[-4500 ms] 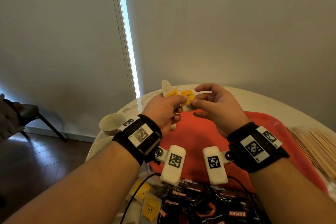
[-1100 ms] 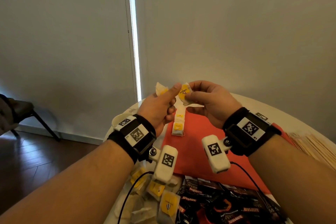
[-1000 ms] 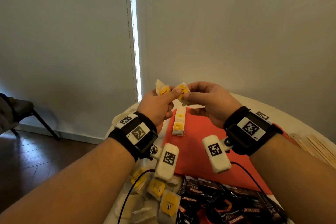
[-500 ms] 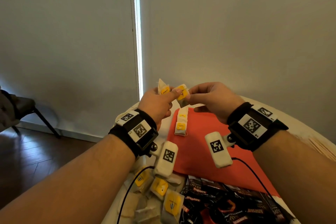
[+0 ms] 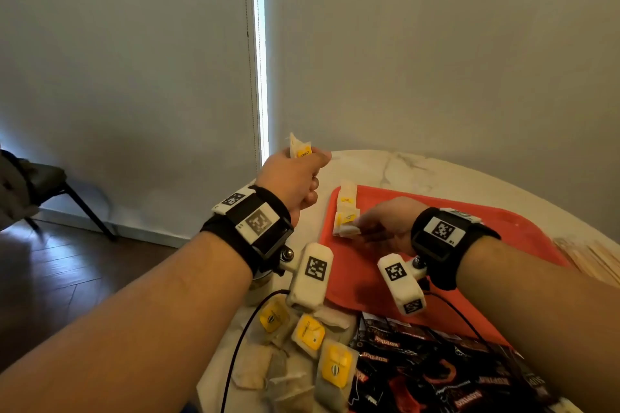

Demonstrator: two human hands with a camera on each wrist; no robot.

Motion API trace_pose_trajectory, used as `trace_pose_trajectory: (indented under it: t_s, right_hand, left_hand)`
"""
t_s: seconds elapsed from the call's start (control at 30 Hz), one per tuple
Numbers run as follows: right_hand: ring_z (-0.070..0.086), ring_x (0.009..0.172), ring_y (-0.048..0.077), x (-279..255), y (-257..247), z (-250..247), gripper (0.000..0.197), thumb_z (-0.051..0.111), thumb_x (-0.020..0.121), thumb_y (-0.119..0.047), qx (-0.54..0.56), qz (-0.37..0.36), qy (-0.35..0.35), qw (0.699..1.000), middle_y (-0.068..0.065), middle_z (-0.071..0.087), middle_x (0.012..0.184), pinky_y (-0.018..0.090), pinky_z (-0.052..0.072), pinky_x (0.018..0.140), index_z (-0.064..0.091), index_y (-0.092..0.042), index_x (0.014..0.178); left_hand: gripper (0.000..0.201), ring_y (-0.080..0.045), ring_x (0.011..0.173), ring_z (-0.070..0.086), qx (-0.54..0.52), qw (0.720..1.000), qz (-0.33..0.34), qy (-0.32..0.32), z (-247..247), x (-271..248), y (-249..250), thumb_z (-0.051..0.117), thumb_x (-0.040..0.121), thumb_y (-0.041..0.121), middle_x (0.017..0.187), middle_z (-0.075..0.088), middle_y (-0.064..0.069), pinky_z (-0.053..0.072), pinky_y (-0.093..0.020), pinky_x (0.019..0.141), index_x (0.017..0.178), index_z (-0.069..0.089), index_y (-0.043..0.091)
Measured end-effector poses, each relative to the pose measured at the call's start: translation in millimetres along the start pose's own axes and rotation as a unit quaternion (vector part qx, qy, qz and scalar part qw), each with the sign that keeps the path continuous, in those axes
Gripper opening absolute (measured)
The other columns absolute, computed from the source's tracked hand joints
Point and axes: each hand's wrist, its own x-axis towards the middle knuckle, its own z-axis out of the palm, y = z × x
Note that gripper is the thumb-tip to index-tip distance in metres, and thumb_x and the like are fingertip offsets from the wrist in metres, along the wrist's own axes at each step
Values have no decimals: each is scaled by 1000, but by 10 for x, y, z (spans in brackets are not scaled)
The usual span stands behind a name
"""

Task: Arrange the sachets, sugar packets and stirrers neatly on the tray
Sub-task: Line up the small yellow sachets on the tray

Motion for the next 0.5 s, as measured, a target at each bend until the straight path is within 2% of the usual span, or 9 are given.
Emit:
trace_pose_trajectory:
  t_s: [0.13, 0.33, 0.5]
  right_hand:
    - [67, 70, 25, 65, 33, 52, 8, 74, 88, -3, -20, 20, -5, 1000, 15, 73, 74, 36, 58, 75, 72, 5, 88]
    - [67, 71, 24, 71, 72, 129, 9, 71, 90, 1, -5, 21, -14, 1000, 20, 71, 90, 31, 57, 69, 69, 8, 96]
    - [65, 70, 24, 54, 74, 95, 9, 69, 92, 0, -6, 9, -3, 1000, 18, 66, 81, 32, 57, 74, 64, 4, 86]
  left_hand:
    - [11, -6, 50, 43, -11, 1000, -14, 3, -45, 43, -6, 73, 95, 15, 69, 50, 3, 37, -19, 42, 99, 63, 17]
    - [11, -5, 49, 44, -22, 999, -28, 5, -58, 66, -51, 73, 95, 15, 70, 51, 3, 37, -18, 42, 100, 63, 16]
    - [16, -5, 48, 43, -22, 999, -50, 7, -50, 69, -79, 72, 95, 17, 70, 52, 3, 36, -18, 41, 107, 62, 15]
